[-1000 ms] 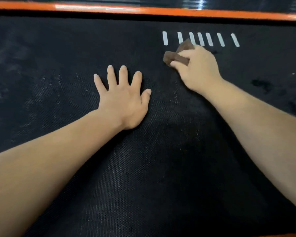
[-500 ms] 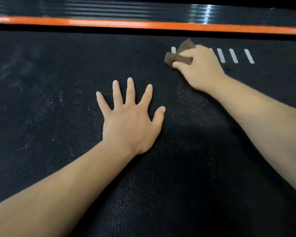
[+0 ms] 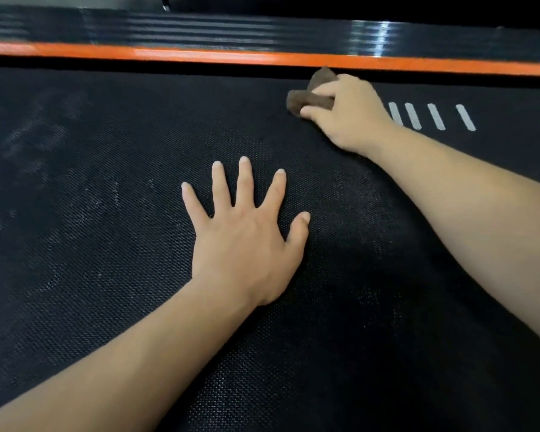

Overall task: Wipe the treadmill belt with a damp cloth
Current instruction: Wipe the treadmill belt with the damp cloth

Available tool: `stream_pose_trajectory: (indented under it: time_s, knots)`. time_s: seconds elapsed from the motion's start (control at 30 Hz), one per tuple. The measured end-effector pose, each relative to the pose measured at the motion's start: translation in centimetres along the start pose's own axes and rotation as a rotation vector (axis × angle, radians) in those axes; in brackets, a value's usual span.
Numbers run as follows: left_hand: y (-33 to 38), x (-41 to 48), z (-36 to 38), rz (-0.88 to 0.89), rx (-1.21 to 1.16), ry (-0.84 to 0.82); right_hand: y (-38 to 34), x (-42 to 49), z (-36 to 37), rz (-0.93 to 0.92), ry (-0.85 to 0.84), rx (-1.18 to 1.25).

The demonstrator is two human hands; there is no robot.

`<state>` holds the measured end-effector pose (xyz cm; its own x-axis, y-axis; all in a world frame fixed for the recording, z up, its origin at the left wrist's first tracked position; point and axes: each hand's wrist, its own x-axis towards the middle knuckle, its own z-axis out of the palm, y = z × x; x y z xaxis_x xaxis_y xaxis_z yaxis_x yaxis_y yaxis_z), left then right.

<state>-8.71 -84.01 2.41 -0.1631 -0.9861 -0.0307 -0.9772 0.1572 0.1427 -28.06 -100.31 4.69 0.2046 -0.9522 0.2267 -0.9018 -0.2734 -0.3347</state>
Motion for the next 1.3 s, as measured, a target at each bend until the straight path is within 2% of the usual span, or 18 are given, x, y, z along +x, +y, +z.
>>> stream_pose_trajectory:
  time_s: [0.13, 0.2, 0.27, 0.33, 0.47, 0.5, 0.67, 0.73, 0.83, 0.9, 1.0, 1.07, 1.1, 1.2, 1.27, 1.3]
  knots:
    - [0.0, 0.0, 0.1, 0.005, 0.001, 0.000, 1.0, 3.8, 0.3, 0.265, 0.130, -0.023]
    - [-0.1, 0.0, 0.0, 0.002, 0.001, 0.003, 0.6, 3.2, 0.5, 0.234, 0.125, -0.067]
    - [0.0, -0.1, 0.0, 0.005, -0.003, 0.001, 0.6, 1.4, 0.2, 0.103, 0.045, -0.028]
    - [-0.1, -0.1, 0.0, 0.002, -0.005, 0.000, 1.5, 0.6, -0.7, 0.069, -0.001, -0.020]
    - [0.0, 0.0, -0.1, 0.000, -0.005, -0.001, 3.7, 2.8, -2.4, 0.314, 0.107, -0.084]
    - [0.0, -0.1, -0.1, 0.000, -0.005, 0.000, 3.5, 2.3, -2.2, 0.303, 0.113, -0.092]
    - [-0.1, 0.0, 0.0, -0.006, 0.008, -0.004, 1.9, -3.1, -1.3, 0.086, 0.028, -0.043]
    - [-0.1, 0.1, 0.0, -0.003, 0.009, -0.003, 3.0, -1.5, -2.0, 0.181, 0.102, -0.127]
    - [-0.1, 0.0, 0.0, -0.007, 0.002, 0.000, 4.1, 0.3, -2.9, 0.386, 0.184, -0.081]
    - [0.0, -0.1, 0.0, -0.008, -0.002, -0.002, 3.7, -0.7, -2.5, 0.330, 0.139, -0.077]
    - [0.0, -0.1, -0.1, -0.006, 0.001, -0.004, 2.3, -5.0, -2.1, 0.119, 0.002, 0.006]
    - [0.0, 0.0, 0.0, -0.012, 0.002, 0.002, 2.7, -5.6, -2.8, 0.043, -0.023, -0.029]
    - [0.0, 0.1, 0.0, -0.013, 0.004, -0.002, 3.4, -4.7, -3.1, 0.064, 0.016, -0.066]
    - [0.1, 0.1, 0.0, -0.010, -0.001, -0.004, 5.5, -1.7, -4.0, 0.308, 0.134, -0.077]
    - [0.0, 0.0, 0.0, -0.007, -0.002, -0.004, 5.0, -2.4, -3.5, 0.311, 0.157, -0.106]
    - [0.1, 0.0, 0.0, -0.005, 0.003, -0.003, 4.1, -3.6, -3.0, 0.248, 0.132, -0.116]
